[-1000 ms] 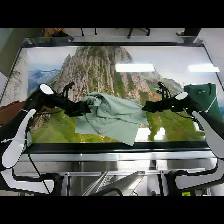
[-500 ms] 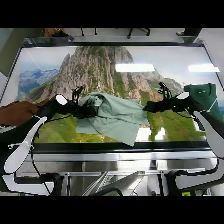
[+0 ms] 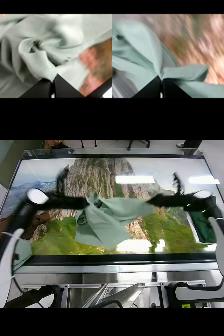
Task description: Fold the shirts.
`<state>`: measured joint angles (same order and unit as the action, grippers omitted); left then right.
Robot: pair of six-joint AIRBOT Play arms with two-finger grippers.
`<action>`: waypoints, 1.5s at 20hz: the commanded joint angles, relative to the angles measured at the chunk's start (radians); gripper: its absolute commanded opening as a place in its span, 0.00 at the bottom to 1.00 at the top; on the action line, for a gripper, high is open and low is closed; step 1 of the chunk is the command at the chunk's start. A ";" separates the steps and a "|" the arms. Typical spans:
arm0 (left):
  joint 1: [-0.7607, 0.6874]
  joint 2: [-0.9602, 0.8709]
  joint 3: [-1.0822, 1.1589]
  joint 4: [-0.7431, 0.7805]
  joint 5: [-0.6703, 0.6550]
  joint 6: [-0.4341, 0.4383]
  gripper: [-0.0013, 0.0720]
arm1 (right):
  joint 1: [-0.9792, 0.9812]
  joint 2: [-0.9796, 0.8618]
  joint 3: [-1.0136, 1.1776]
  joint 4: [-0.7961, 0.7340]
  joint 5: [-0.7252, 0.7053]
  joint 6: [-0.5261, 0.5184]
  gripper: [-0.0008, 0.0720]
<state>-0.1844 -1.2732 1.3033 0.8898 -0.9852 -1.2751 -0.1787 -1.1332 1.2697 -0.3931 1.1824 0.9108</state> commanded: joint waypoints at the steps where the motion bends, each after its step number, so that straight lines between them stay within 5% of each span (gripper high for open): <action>1: 0.068 0.175 0.341 0.000 -0.077 -0.018 0.03 | -0.128 0.138 0.262 0.362 0.068 -0.066 0.04; 5: 0.177 0.308 0.696 0.002 -0.068 -0.032 0.03 | -0.239 0.339 0.470 0.431 -0.059 -0.149 0.04; 8: 0.254 0.397 0.763 0.002 -0.061 -0.032 0.03 | -0.249 0.486 0.478 0.384 -0.130 -0.209 0.04; 14: 0.345 0.494 0.491 0.000 -0.040 -0.014 0.04 | -0.249 0.497 0.461 0.299 -0.076 -0.200 0.04; 19: 0.301 0.305 0.261 0.001 -0.031 0.053 0.04 | -0.142 0.314 0.194 0.299 -0.074 -0.233 0.04; 23: 0.212 0.025 0.130 0.010 0.120 0.132 0.04 | 0.166 0.106 -0.101 0.299 -0.434 -0.463 0.04; 27: 0.224 -0.270 0.132 0.008 0.206 0.130 0.04 | 0.356 -0.187 -0.109 0.319 -0.797 -0.590 0.06; 28: 0.235 -0.316 0.151 0.007 0.183 0.130 0.06 | 0.356 -0.241 -0.080 0.324 -0.800 -0.589 0.20; 29: 0.248 -0.356 0.185 0.008 0.136 0.130 0.51 | 0.349 -0.273 -0.056 0.329 -0.800 -0.578 0.44; 30: 0.266 -0.385 0.221 0.007 0.080 0.129 0.91 | 0.335 -0.280 -0.042 0.328 -0.788 -0.556 0.50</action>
<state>0.0566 -1.5272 1.4765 0.8974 -0.8402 -1.1503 0.1249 -1.3041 1.2037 -0.0753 0.4984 0.3763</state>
